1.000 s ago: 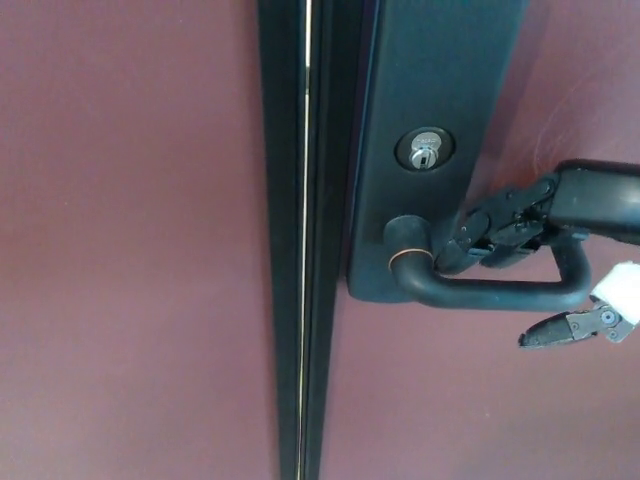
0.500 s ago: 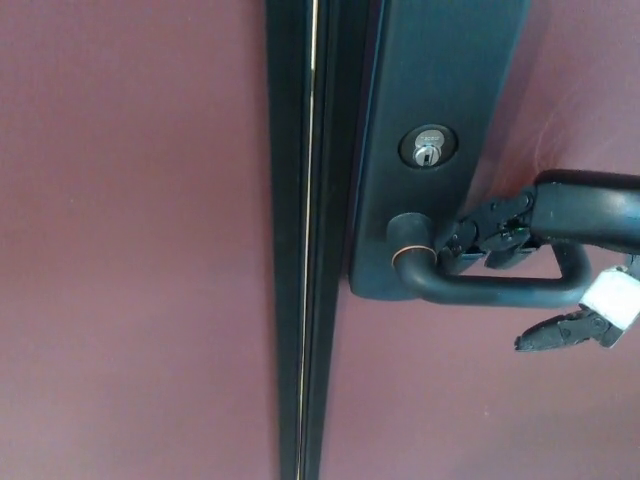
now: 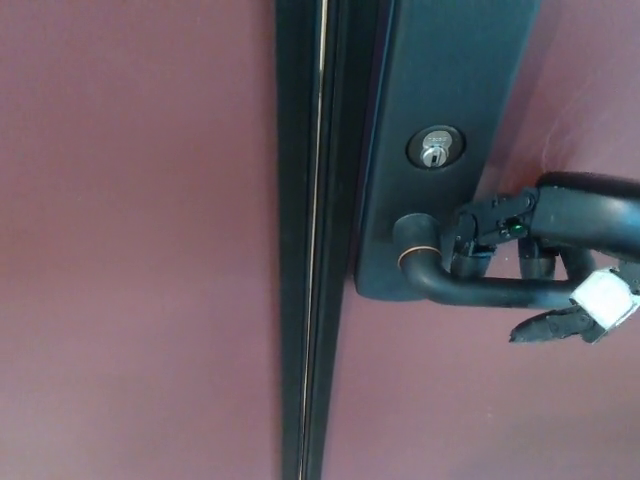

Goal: The robot walks towards the door handle and put its right hand on it and twist the handle

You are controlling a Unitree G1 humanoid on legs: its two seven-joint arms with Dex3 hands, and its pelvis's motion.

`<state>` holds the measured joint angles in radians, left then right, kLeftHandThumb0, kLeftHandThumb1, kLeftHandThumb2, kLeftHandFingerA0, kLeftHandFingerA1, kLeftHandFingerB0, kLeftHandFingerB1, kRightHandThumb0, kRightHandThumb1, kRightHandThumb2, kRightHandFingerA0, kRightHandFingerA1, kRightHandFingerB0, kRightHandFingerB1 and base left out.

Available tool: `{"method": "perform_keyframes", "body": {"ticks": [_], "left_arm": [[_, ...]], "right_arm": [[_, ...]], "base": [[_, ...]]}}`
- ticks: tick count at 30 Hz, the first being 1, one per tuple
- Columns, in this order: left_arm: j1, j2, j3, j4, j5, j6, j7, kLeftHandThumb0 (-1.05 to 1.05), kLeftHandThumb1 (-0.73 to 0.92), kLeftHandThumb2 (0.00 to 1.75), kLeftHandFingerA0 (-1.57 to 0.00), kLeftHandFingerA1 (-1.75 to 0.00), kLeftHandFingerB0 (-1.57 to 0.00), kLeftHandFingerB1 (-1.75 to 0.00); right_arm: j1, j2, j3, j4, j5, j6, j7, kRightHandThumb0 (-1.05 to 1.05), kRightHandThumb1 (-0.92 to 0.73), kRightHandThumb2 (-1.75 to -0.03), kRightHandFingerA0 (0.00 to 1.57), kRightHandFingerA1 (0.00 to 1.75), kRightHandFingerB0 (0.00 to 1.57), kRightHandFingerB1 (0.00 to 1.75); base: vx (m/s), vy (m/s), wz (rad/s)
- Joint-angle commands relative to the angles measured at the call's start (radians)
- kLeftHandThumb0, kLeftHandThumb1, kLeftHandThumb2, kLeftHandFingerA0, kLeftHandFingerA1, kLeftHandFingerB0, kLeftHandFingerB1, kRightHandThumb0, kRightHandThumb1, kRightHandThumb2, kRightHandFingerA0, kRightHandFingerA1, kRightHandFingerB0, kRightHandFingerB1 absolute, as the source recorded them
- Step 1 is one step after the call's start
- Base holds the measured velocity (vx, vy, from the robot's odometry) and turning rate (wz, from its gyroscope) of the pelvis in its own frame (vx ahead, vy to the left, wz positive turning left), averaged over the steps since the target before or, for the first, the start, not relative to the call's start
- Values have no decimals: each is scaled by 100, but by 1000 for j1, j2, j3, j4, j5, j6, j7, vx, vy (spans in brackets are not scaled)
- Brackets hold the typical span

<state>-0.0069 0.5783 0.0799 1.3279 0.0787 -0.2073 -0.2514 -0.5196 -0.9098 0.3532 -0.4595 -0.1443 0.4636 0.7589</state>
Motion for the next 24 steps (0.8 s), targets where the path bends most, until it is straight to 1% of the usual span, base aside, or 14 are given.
{"method": "perform_keyframes", "body": {"ticks": [1, 2, 3, 10, 22, 23, 24], "left_arm": [[4, 2, 0, 2, 14, -1, 7, -36, 60, 58, -64, -45, -48, -38], [5, 0, -2, 1, 14, -2, 6, -36, 60, 58, -65, -45, -48, -38], [8, 1, -2, 0, 14, -4, 4, -36, 60, 58, -65, -45, -48, -38], [5, 3, -6, -1, 16, -1, 1, -36, 60, 58, -65, -45, -48, -38], [6, 2, -3, -2, 11, -2, 1, -37, 60, 58, -65, -45, -48, -38], [6, 2, -4, -2, 12, -3, 3, -37, 60, 58, -65, -45, -48, -38], [6, 2, -5, -2, 14, -4, 5, -37, 60, 58, -65, -45, -48, -38]], "right_arm": [[82, 23, -6, 53, -12, -30, 14, -7, -58, -50, 60, 161, 46, 143], [86, 29, -15, 56, -7, -33, 16, -10, -58, -55, 62, 149, 55, 127], [88, 31, -22, 55, -6, -35, 19, -8, -57, -56, 63, 148, 58, 123], [98, 43, -37, 63, -14, -54, 24, -12, -57, -56, 62, 142, 60, 119], [107, 51, -51, 70, -19, -75, 27, -13, -56, -57, 64, 141, 62, 115], [104, 50, -53, 69, -16, -66, 31, -29, -53, -56, 75, 83, 70, 55], [99, 50, -56, 66, -11, -53, 37, -29, -53, -56, 75, 83, 70, 55]], "base": [[0, 0, 0], [0, 0, 0], [0, 0, 0], [0, 0, 0], [0, 0, 0], [0, 0, 0], [0, 0, 0]]}}
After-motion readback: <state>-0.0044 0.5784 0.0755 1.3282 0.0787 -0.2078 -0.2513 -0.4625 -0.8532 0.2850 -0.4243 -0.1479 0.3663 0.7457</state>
